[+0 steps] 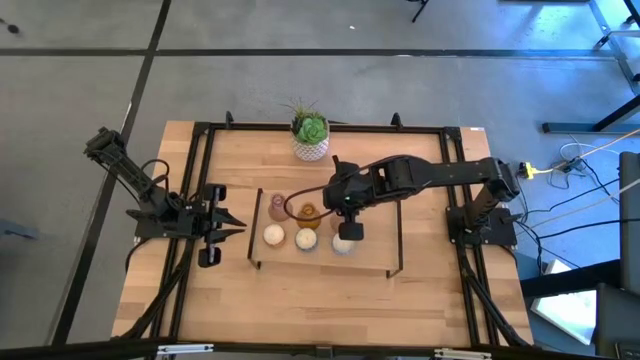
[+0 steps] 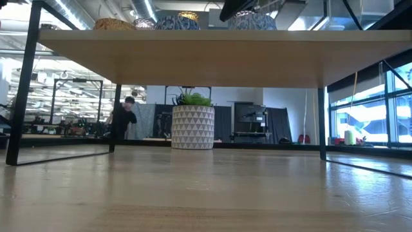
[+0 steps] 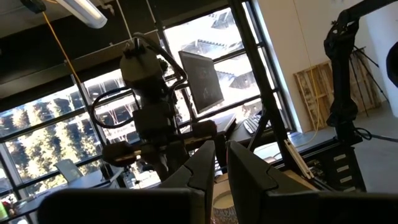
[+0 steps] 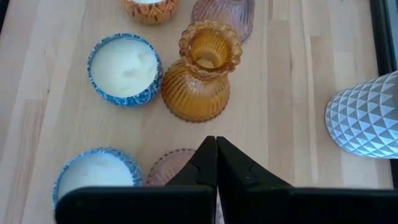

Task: Pick & Place candle stick holders
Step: Adjust the pink glass candle on the shelf, then return to Home Position

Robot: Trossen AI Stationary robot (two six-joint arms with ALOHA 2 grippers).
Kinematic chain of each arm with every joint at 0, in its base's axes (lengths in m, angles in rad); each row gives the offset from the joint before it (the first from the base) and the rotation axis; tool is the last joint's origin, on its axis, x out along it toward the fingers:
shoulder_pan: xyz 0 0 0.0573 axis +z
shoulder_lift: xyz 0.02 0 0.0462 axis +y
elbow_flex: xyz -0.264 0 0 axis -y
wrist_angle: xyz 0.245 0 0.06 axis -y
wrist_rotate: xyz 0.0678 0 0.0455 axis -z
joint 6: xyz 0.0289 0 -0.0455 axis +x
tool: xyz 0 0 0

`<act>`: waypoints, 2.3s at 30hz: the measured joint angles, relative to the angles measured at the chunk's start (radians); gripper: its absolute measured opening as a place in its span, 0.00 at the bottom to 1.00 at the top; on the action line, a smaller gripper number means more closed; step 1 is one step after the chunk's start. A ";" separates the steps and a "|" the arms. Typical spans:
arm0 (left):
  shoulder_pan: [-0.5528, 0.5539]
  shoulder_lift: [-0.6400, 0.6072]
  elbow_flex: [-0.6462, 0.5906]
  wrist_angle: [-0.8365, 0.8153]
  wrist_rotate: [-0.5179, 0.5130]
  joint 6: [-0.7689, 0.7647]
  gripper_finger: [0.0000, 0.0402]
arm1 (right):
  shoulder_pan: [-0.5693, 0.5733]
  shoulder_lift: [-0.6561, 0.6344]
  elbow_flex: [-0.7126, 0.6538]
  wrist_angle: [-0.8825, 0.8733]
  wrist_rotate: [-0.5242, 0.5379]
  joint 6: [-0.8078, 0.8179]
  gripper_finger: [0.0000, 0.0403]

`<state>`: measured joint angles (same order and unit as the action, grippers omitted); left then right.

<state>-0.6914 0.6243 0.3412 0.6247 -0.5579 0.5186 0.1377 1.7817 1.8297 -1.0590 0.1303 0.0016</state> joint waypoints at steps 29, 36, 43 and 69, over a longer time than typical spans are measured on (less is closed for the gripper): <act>0.000 0.000 0.000 0.000 0.000 -0.003 0.09 | 0.020 0.000 0.001 0.008 0.033 0.008 0.00; 0.000 0.000 0.000 0.000 0.000 -0.004 0.09 | 0.104 -0.007 0.081 0.103 0.187 -0.064 0.00; 0.000 0.000 0.000 -0.004 0.000 -0.023 0.09 | 0.288 -0.062 0.069 0.203 0.287 -0.121 0.00; 0.000 0.000 0.000 0.000 -0.010 -0.034 0.09 | 0.367 -0.331 -0.612 0.921 0.225 -0.038 0.00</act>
<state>-0.6914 0.6239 0.3412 0.6250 -0.5680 0.4850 0.5043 1.4507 1.2182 -0.1381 0.3557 -0.0368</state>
